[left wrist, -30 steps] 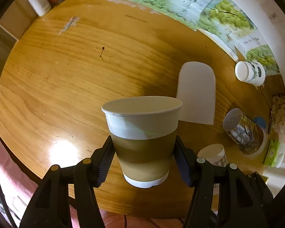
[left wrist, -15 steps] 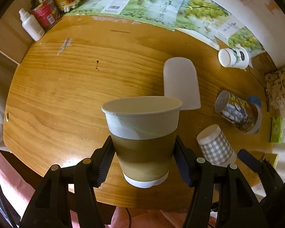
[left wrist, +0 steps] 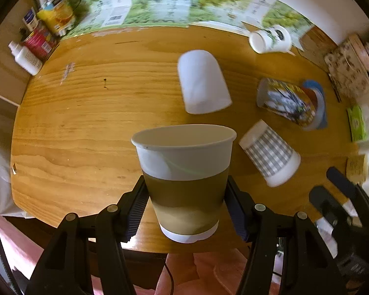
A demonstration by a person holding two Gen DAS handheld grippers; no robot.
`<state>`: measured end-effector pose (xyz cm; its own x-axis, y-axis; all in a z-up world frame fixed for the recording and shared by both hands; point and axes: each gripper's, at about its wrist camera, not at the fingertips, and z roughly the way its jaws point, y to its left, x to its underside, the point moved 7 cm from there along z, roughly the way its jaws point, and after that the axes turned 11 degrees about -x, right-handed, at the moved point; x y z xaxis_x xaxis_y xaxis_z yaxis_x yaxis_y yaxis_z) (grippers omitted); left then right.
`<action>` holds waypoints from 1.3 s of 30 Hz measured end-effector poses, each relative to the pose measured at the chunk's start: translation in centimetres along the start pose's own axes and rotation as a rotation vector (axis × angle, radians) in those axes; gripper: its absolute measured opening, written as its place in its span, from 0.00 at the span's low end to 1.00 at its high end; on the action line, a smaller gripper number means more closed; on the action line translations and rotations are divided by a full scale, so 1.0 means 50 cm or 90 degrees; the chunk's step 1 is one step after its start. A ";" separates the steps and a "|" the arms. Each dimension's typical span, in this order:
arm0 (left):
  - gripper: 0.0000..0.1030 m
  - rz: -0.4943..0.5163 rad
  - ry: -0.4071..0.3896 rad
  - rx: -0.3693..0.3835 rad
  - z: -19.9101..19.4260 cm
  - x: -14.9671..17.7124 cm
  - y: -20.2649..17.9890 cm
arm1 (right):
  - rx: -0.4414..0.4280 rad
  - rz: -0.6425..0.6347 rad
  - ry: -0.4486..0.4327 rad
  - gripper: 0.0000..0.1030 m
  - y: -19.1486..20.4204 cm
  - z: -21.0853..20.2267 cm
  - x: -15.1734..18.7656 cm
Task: Flip cup upright
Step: 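Carry the upright cup in the left tool toward the right tool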
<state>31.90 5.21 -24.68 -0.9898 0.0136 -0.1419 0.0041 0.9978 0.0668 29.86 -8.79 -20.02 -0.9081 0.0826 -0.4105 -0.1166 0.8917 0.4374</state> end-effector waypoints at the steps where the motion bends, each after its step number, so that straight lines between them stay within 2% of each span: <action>1: 0.62 0.010 0.000 0.000 -0.001 0.007 -0.007 | 0.003 0.007 -0.004 0.81 -0.006 -0.005 0.003; 6: 0.62 0.049 -0.001 0.007 -0.009 0.035 -0.040 | 0.028 0.030 -0.029 0.81 -0.028 -0.035 0.013; 12: 0.62 0.080 0.010 0.016 -0.007 0.066 -0.082 | 0.056 0.034 -0.030 0.81 -0.055 -0.064 0.029; 15: 0.62 0.090 0.024 0.006 0.000 0.082 -0.102 | 0.056 0.036 -0.032 0.81 -0.067 -0.078 0.035; 19: 0.62 0.092 0.048 0.018 0.012 0.107 -0.138 | 0.039 0.043 -0.018 0.81 -0.089 -0.091 0.040; 27: 0.63 0.077 0.071 0.004 0.034 0.146 -0.205 | 0.005 0.018 0.026 0.81 -0.128 -0.108 0.050; 39: 0.64 0.043 0.103 0.018 0.081 0.168 -0.270 | -0.078 0.015 0.129 0.81 -0.180 -0.055 0.090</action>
<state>24.10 -7.91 -30.77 -0.9971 0.0727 0.0230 0.0736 0.9964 0.0428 25.72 -17.67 -23.61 -0.9717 0.0009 -0.2361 -0.1314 0.8286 0.5442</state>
